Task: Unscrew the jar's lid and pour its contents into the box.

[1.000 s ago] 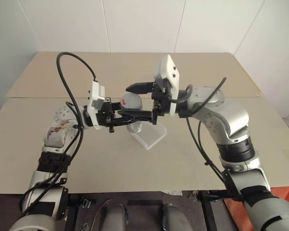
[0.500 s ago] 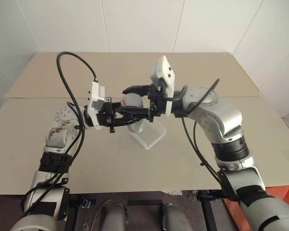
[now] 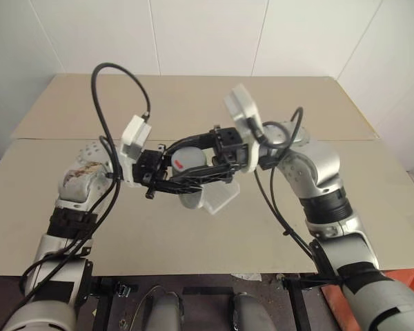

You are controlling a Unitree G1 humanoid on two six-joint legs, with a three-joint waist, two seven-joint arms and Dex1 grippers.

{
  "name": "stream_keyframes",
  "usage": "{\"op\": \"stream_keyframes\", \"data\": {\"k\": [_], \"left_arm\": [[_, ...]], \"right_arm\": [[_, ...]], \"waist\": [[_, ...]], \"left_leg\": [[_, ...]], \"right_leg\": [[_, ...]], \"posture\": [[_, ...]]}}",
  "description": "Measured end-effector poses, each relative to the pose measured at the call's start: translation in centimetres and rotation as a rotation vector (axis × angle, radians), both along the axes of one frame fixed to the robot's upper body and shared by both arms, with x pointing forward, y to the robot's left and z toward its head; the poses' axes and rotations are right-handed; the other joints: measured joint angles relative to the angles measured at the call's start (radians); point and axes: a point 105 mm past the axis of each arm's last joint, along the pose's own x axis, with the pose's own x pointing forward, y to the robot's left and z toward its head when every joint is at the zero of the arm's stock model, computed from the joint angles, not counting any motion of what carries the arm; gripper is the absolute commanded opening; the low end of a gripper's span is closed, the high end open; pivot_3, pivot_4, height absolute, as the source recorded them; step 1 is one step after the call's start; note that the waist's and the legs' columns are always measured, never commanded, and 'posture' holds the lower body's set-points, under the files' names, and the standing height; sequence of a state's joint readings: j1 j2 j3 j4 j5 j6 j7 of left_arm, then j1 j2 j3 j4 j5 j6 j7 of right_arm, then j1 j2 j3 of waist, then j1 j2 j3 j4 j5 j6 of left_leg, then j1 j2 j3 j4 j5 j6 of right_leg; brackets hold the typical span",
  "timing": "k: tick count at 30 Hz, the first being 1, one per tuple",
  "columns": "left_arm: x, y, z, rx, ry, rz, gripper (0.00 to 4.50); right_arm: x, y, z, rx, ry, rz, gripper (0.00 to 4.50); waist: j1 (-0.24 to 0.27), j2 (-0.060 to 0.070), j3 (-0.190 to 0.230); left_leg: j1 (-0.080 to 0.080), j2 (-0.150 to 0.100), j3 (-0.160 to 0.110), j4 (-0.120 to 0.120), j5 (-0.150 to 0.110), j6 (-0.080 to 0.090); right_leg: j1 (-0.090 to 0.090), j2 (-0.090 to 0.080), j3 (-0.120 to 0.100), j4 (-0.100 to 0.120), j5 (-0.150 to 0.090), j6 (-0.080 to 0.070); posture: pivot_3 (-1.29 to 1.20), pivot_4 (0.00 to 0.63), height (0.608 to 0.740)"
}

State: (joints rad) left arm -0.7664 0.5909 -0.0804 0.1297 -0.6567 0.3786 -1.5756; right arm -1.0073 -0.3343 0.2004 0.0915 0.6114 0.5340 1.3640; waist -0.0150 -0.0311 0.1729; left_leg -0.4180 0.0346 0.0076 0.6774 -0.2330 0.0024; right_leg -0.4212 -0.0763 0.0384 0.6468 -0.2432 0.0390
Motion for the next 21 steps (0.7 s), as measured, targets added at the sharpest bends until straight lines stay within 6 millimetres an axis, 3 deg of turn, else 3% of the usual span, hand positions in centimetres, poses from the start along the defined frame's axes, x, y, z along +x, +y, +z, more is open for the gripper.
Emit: {"op": "stream_keyframes", "data": {"k": [6,11,21], "left_arm": [[-0.5,-0.2,0.0,0.028,0.012,-0.041,1.93],[-1.0,0.1,0.3,0.004,0.001,-0.086,1.93],[0.3,4.1,-0.5,-0.039,0.021,0.145,1.93]], "right_arm": [[-0.1,0.3,0.0,-0.020,-0.008,0.139,2.73],[-0.8,1.0,-0.2,-0.006,-0.035,0.230,4.44],[0.8,-2.3,0.2,0.047,-0.135,-0.159,4.48]], "waist": [[-0.019,0.001,0.000],[-0.023,0.001,0.000],[-0.011,0.001,0.001]], "left_leg": [[0.000,0.001,0.000,-0.001,0.000,0.000],[0.000,0.001,0.000,-0.001,0.000,0.000],[0.000,0.001,0.000,-0.001,0.000,0.000]], "right_leg": [[-0.002,0.001,0.001,0.001,0.000,0.000],[-0.002,0.001,0.001,0.001,0.000,0.000],[-0.002,0.000,0.000,0.001,0.000,0.000]], "posture": [[0.00,0.150,0.740],[0.00,0.150,0.740],[0.00,0.150,0.740]]}}
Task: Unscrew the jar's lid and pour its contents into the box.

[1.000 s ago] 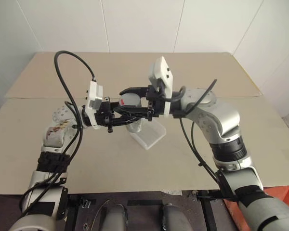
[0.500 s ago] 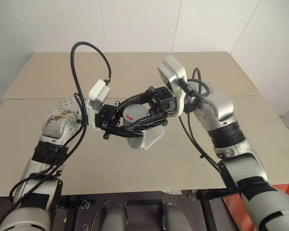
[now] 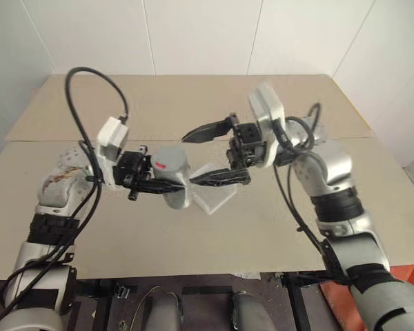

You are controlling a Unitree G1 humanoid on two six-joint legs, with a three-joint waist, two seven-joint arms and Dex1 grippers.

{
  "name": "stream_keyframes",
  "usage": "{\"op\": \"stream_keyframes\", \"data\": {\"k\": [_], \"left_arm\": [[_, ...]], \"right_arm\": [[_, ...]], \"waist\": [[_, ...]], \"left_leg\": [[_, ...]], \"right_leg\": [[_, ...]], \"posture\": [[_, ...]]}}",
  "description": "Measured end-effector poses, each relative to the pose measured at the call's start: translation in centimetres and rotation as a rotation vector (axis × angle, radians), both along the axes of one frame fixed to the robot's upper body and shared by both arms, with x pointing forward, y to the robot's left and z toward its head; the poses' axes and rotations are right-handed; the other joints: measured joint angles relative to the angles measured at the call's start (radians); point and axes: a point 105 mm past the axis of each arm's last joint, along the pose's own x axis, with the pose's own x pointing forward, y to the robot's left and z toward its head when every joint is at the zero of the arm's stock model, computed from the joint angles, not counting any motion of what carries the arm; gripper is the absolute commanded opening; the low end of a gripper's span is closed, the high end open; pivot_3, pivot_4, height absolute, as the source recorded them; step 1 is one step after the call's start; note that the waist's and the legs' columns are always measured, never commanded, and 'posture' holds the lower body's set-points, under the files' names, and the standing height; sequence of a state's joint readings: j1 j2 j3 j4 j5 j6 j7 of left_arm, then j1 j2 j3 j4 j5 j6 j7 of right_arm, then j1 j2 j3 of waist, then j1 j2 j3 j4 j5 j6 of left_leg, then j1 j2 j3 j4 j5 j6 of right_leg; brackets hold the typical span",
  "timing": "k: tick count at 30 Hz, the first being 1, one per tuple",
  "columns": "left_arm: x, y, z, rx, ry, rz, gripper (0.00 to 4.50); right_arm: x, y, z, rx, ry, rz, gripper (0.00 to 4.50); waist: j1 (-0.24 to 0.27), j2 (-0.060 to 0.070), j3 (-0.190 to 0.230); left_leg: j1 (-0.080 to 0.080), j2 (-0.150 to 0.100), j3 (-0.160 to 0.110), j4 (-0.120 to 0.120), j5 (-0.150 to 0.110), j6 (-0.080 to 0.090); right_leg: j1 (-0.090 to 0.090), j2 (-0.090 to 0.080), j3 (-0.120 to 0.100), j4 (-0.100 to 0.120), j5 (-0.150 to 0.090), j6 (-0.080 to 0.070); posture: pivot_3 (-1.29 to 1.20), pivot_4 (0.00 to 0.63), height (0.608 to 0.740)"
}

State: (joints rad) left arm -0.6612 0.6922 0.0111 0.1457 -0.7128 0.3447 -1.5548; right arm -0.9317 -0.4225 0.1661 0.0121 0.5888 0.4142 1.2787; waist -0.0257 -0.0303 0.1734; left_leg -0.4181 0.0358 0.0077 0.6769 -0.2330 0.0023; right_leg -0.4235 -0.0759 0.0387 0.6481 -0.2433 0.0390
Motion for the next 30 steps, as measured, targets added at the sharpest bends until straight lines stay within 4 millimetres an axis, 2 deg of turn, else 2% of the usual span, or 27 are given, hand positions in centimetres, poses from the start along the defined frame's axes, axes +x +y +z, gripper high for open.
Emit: {"op": "stream_keyframes", "data": {"k": [4,11,17,23,30], "left_arm": [[0.2,0.6,-0.5,-0.007,0.016,0.046,1.93],[0.4,-0.1,-0.9,-0.018,0.014,0.047,1.93],[0.5,-0.3,-1.1,-0.019,0.012,0.050,1.93],[0.6,-0.3,-1.1,-0.012,0.011,0.059,1.93],[1.0,-0.3,-1.3,0.001,0.012,0.089,1.93]], "right_arm": [[-0.6,0.3,0.0,0.000,-0.010,-0.101,4.48],[-0.5,3.8,0.3,0.045,0.083,-0.237,4.48],[-0.2,5.8,0.0,0.018,0.050,-0.292,4.48],[0.1,6.5,-0.2,0.023,0.067,-0.322,4.48],[0.7,6.3,-0.5,0.007,0.073,-0.348,4.48]], "waist": [[0.001,0.000,0.000],[0.005,0.000,0.000],[0.006,0.000,0.000],[0.005,0.000,0.000],[0.006,0.000,0.000]], "left_leg": [[0.000,0.000,0.000,0.000,0.000,0.000],[0.000,0.000,0.000,0.000,0.000,0.000],[0.000,0.000,0.000,0.000,0.000,0.000],[0.000,0.000,0.000,0.000,0.000,0.000],[0.000,0.000,0.000,0.000,0.000,0.000]], "right_leg": [[0.000,0.000,0.000,0.000,0.000,0.000],[0.000,0.000,0.000,0.000,0.000,0.000],[0.000,0.000,0.000,0.000,0.000,0.000],[0.000,0.000,0.000,0.000,0.000,0.000],[0.000,0.000,0.000,0.000,0.000,0.000]], "posture": [[0.00,0.150,0.740],[0.00,0.150,0.740],[0.00,0.150,0.740],[0.00,0.150,0.740],[0.00,0.150,0.740]]}}
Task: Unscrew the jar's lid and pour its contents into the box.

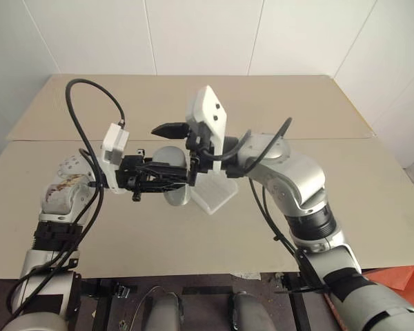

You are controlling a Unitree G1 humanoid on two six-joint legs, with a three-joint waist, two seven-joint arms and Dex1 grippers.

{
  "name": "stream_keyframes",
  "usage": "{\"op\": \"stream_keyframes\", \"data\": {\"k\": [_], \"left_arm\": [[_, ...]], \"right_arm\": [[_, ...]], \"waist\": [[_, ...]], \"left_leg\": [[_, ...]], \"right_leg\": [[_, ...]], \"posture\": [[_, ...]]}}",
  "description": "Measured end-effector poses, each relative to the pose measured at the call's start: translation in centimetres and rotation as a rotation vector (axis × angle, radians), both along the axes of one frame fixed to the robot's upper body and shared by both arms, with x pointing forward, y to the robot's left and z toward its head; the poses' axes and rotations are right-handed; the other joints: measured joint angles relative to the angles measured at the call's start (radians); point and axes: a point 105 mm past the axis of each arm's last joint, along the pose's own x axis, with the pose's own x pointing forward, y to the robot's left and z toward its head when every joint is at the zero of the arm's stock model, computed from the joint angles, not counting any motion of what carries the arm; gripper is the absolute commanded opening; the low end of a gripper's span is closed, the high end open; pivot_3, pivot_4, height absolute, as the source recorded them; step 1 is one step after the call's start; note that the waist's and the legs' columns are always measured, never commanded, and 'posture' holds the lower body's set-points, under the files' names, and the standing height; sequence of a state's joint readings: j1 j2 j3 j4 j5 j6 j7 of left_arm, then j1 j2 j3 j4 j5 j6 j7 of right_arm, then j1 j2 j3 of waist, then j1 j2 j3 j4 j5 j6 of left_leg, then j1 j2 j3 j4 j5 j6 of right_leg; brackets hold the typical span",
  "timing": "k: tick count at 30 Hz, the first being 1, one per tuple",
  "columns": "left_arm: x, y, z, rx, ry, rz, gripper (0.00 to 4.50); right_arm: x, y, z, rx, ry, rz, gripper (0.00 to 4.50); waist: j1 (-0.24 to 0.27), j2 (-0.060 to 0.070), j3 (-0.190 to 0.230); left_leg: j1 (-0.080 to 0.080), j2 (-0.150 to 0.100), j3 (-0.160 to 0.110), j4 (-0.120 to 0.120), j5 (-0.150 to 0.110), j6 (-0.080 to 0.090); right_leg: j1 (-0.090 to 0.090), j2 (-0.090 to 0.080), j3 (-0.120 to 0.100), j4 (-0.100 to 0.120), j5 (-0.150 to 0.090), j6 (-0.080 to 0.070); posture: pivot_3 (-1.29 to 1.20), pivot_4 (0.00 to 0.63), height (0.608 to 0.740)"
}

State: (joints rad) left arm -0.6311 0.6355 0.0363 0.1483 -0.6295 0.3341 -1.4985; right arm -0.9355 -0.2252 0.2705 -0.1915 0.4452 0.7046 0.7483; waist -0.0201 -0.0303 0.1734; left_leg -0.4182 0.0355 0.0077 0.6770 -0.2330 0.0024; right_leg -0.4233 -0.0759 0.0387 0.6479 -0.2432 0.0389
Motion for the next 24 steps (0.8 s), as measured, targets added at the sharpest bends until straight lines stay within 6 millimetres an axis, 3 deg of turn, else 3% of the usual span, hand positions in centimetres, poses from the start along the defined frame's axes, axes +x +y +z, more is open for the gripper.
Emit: {"op": "stream_keyframes", "data": {"k": [11,15,24], "left_arm": [[0.2,1.4,-0.1,0.016,0.022,0.069,1.93],[-0.8,1.7,0.5,0.012,-0.010,0.025,1.93],[-0.9,1.6,0.9,-0.008,-0.032,0.023,1.93]], "right_arm": [[0.6,-3.5,-0.1,-0.030,-0.056,-0.036,4.48],[4.1,-7.9,0.0,-0.022,-0.032,-0.261,4.48],[3.4,-7.8,-0.2,-0.025,-0.040,-0.235,4.48]], "waist": [[-0.001,0.000,0.000],[0.006,0.000,0.000],[0.000,0.000,0.000]], "left_leg": [[0.000,0.000,0.000,0.000,0.000,0.000],[0.000,0.000,0.000,0.000,0.000,0.000],[0.000,0.000,0.000,-0.001,0.000,0.000]], "right_leg": [[0.000,0.000,0.000,0.000,0.000,0.000],[0.000,0.000,0.000,-0.001,0.000,0.000],[0.000,0.000,0.000,-0.001,0.000,0.000]], "posture": [[0.00,0.150,0.740],[0.00,0.150,0.740],[0.00,0.150,0.740]]}}
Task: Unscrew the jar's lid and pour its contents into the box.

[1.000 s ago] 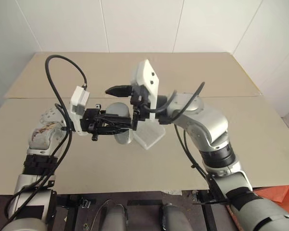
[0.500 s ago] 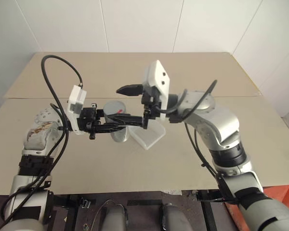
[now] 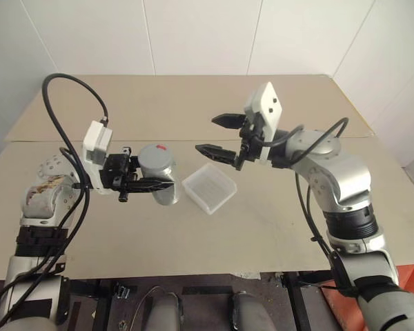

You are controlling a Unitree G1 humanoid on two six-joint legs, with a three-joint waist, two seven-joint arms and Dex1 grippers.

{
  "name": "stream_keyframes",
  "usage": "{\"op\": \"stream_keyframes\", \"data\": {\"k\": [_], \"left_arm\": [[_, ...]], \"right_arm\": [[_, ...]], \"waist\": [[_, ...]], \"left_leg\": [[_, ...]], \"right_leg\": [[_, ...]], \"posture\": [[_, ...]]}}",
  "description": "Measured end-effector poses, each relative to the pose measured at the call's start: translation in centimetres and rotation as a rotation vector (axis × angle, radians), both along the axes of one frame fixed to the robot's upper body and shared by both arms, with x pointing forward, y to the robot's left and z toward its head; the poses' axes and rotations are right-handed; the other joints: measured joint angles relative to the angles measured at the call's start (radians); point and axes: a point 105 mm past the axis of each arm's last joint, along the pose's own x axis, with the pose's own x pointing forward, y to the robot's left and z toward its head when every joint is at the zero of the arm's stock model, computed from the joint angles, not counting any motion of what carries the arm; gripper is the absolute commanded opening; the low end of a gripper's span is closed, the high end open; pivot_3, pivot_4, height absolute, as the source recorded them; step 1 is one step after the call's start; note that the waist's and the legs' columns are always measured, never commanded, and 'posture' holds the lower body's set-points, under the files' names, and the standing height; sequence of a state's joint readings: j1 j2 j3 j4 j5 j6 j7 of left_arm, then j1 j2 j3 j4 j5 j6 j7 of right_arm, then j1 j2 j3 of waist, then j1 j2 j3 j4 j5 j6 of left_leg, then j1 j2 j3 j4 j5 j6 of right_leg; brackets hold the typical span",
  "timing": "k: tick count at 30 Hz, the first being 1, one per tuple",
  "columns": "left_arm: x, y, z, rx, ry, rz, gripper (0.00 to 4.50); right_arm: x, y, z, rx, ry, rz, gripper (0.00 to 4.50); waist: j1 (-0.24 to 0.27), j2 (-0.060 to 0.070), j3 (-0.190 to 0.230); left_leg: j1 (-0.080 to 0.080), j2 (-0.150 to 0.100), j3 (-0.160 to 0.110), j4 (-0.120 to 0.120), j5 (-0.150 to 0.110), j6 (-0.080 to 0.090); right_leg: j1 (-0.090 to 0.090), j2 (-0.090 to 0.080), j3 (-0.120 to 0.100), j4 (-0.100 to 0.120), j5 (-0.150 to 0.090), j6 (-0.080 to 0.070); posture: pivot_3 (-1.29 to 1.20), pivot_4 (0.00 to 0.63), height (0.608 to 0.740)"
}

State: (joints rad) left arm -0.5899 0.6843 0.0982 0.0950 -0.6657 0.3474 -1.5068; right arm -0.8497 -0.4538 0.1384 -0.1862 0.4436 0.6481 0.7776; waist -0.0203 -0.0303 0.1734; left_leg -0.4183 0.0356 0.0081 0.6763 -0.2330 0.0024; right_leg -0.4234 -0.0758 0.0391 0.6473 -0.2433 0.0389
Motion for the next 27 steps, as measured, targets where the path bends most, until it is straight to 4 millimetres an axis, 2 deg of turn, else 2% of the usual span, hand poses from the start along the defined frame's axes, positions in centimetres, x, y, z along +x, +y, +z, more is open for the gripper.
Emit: {"op": "stream_keyframes", "data": {"k": [5,10,19,27], "left_arm": [[0.8,-0.6,-0.3,-0.009,0.006,0.005,1.93],[1.5,-1.4,-0.4,-0.014,-0.003,-0.003,1.93],[1.9,-1.6,-0.6,-0.008,-0.004,-0.003,1.93],[1.8,-1.6,-0.7,-0.005,-0.004,-0.006,1.93]], "right_arm": [[-2.0,0.8,1.5,0.056,-0.014,0.092,4.48],[-3.8,2.7,3.0,0.090,-0.047,0.185,4.48],[-4.7,6.4,1.6,0.039,-0.006,0.262,4.48],[-3.5,7.5,0.5,0.010,0.031,0.226,4.48]], "waist": [[0.004,0.000,0.000],[0.002,0.000,0.000],[0.001,0.000,0.000],[0.002,0.000,0.000]], "left_leg": [[0.000,0.000,0.000,0.000,0.000,0.000],[0.000,0.000,0.000,0.000,0.000,0.000],[0.000,0.000,0.000,0.000,0.000,0.000],[0.000,0.000,0.000,0.000,0.000,0.000]], "right_leg": [[0.000,0.000,0.000,0.000,0.000,0.000],[0.000,0.000,0.000,0.000,0.000,0.000],[0.000,0.000,0.000,0.000,0.000,0.000],[0.000,0.000,0.000,0.001,0.000,0.000]], "posture": [[0.00,0.150,0.740],[0.00,0.150,0.740],[0.00,0.150,0.740],[0.00,0.150,0.740]]}}
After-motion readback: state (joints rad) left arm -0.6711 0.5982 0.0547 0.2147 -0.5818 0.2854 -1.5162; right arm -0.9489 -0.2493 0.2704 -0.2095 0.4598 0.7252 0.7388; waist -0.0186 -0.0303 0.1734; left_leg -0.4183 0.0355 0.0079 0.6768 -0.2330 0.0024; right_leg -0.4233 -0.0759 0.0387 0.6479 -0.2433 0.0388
